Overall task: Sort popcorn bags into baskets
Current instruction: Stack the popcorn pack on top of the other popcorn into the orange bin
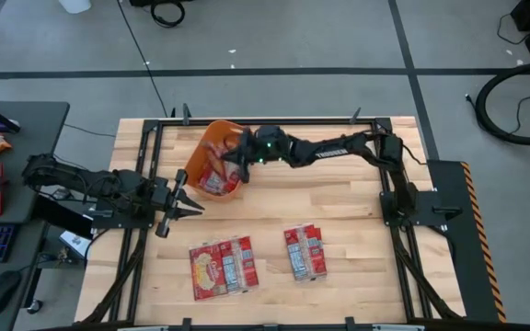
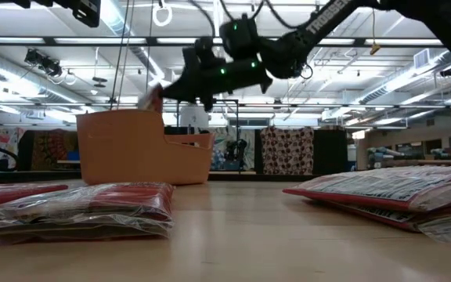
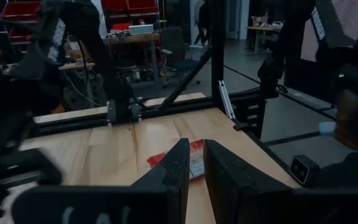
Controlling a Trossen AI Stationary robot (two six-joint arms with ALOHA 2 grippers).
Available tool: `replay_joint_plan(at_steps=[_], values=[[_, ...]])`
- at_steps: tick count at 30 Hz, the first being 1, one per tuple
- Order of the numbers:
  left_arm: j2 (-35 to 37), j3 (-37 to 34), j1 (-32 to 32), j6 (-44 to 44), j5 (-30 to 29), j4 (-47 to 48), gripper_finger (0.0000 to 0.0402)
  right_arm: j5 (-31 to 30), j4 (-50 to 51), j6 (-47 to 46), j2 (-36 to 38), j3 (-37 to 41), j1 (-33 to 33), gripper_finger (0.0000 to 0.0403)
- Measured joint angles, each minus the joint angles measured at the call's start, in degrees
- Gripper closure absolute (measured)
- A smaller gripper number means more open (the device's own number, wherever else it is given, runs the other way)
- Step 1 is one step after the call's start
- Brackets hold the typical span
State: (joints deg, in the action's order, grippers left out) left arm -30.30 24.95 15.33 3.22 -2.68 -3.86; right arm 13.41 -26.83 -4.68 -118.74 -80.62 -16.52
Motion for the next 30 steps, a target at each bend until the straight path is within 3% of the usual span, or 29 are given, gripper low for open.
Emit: replay_joint_plan(at_steps=[13,18,25,30], values=[[0.0,0.0,0.0,-0.07,-0.04,1.23,0.0349,-5.7,23.3,-1.7,4.35,-0.02,-6.34,0.0274],[-0.02,0.0,-0.02,-0.07,-0.04,1.27,0.0349,-13.62,34.3,1.57,9.67,-0.04,-4.28,0.0252],[-0.02,0.0,-0.02,0.13,-3.13,1.36,0.0349,-21.33,51.33,4.46,15.39,-0.11,6.31,0.0251],[-0.02,0.0,-0.03,2.2,-9.98,0.86,0.0349,-33.18,60.74,-5.16,14.48,-0.02,18.2,0.0251]])
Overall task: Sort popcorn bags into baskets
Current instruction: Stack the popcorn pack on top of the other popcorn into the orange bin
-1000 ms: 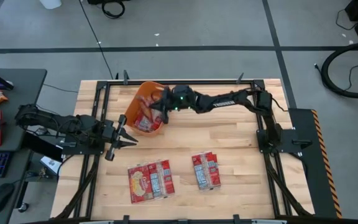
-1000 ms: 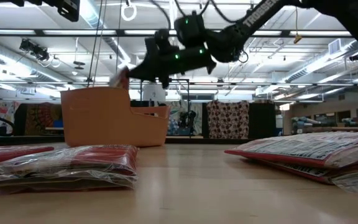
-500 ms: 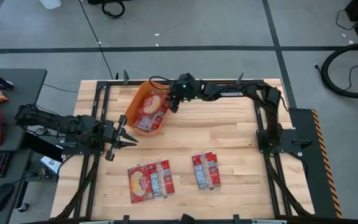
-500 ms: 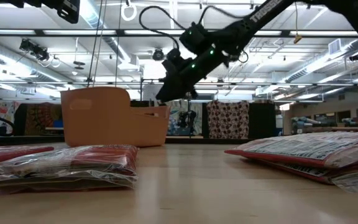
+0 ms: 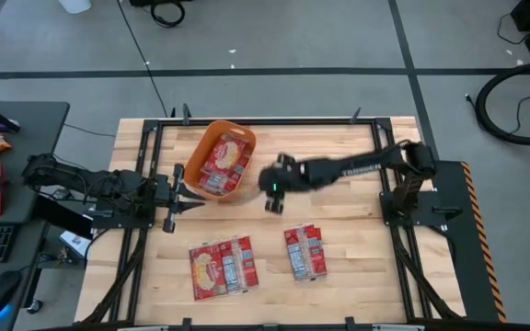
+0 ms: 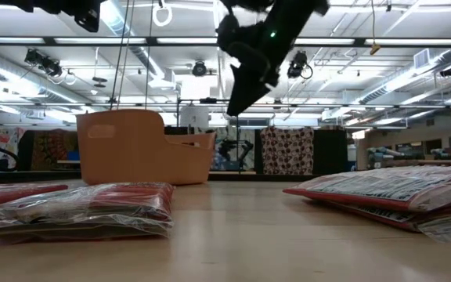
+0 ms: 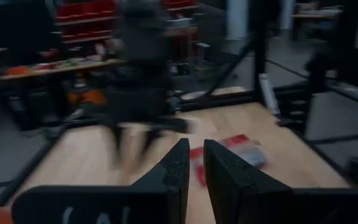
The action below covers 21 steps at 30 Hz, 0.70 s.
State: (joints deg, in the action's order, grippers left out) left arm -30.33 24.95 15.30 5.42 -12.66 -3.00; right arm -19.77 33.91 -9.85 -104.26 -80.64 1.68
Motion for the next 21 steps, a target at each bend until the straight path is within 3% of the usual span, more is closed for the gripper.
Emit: replay_joint_plan(at_steps=[7,13,21], values=[[0.0,0.02,-0.01,0.1,-8.26,-0.21,0.0349,-3.83,8.43,-19.99,-2.74,0.0,11.17,0.0251],[-0.04,0.02,-0.01,-0.14,-8.31,-0.52,0.0349,-1.29,12.24,-33.59,-9.33,-2.44,16.34,0.0252],[-0.04,0.02,0.0,-2.14,-6.71,1.68,0.0349,-1.63,26.92,-49.38,-16.84,-16.05,20.66,0.0252]])
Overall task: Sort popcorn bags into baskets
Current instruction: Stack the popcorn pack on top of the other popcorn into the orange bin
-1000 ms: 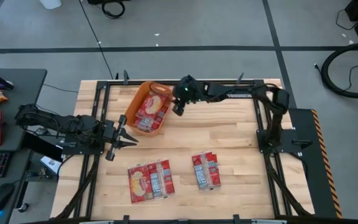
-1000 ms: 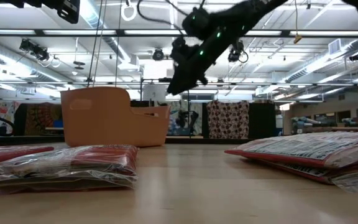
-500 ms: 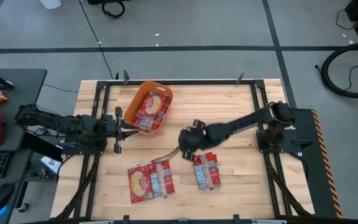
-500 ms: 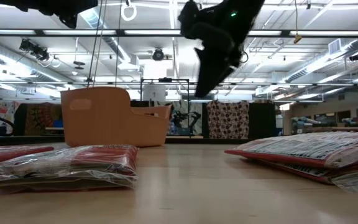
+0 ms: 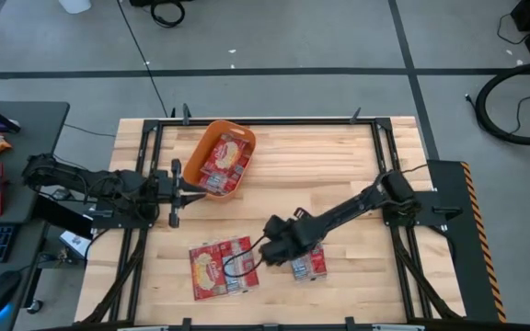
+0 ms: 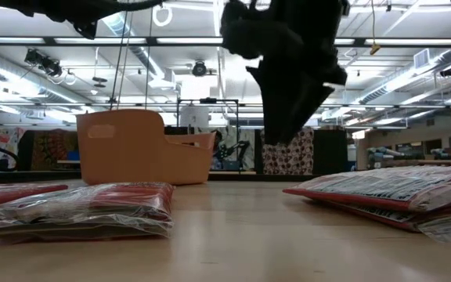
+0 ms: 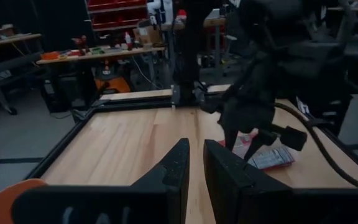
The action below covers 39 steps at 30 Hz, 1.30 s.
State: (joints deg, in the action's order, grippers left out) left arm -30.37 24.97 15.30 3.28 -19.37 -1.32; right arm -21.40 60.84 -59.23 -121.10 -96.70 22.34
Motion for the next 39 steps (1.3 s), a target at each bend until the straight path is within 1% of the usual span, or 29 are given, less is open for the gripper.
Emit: replay_joint_plan(at_steps=[3,9,14,17,20,24,29,35,39], values=[[0.02,0.0,0.01,-0.14,0.72,0.49,0.0349,0.74,7.71,-4.38,-5.22,-7.02,1.6,0.0252],[0.04,0.0,0.01,-1.73,3.18,2.47,0.0349,4.98,21.44,-9.88,-16.32,-22.49,3.24,0.0252],[0.02,0.0,0.04,-3.22,4.17,4.64,0.0349,7.93,27.74,-11.05,-23.06,-33.78,4.28,0.0252],[0.16,0.0,0.03,-4.21,4.19,5.81,0.0349,9.48,29.05,-11.97,-25.59,-37.96,4.48,0.0252],[0.56,0.0,0.06,-4.45,4.19,7.7,0.0349,11.43,28.6,-12.87,-26.14,-37.93,4.65,0.025],[0.88,0.04,0.08,-5.85,4.45,9.86,0.0349,13.29,29.29,-14.73,-26.07,-36.73,4.65,0.0238],[0.89,0.04,0.06,-6.1,6.66,10.8,0.0349,13.45,29.19,-15.62,-26.01,-36.73,4.32,0.0223],[0.9,0.04,0.08,-6.11,6.84,11.89,0.0349,12.27,29.2,-15.38,-26.01,-36.7,4.27,0.0221],[0.9,0.04,0.06,-6.13,7.25,13.01,0.0349,12.22,29.21,-15.16,-25.92,-34.98,4.25,0.0221]])
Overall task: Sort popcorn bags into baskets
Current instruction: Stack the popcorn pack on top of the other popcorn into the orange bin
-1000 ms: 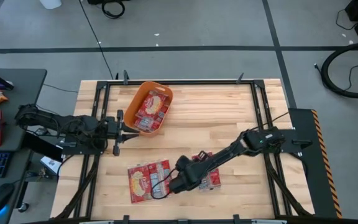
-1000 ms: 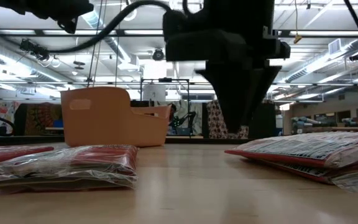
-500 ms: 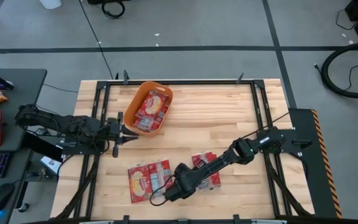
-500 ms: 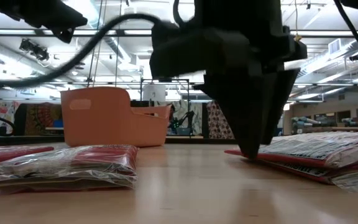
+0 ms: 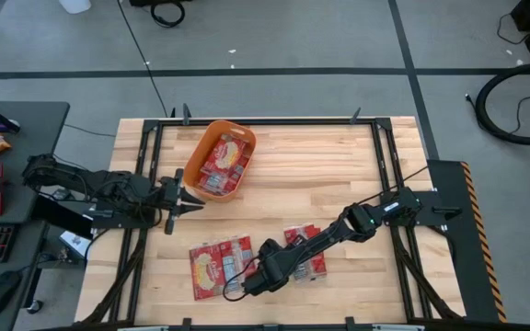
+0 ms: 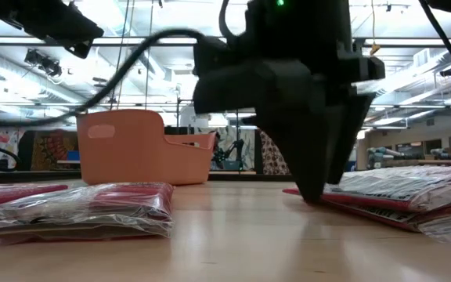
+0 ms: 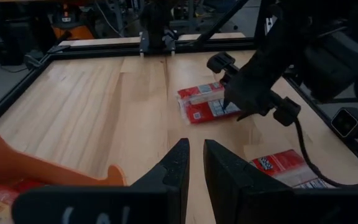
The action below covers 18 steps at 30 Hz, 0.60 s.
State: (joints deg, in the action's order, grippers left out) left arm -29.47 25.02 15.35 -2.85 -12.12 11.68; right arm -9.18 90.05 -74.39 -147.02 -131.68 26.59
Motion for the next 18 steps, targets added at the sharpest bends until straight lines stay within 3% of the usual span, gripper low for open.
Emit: replay_joint_plan(at_steps=[11,18], values=[[0.02,0.0,0.0,0.0,0.0,0.24,0.0349,0.25,-0.66,4.28,0.46,5.03,0.02,0.0232],[0.0,0.0,0.0,-0.02,-0.01,0.26,0.0349,0.96,-0.43,11.57,0.22,5.2,0.0,0.0318]])
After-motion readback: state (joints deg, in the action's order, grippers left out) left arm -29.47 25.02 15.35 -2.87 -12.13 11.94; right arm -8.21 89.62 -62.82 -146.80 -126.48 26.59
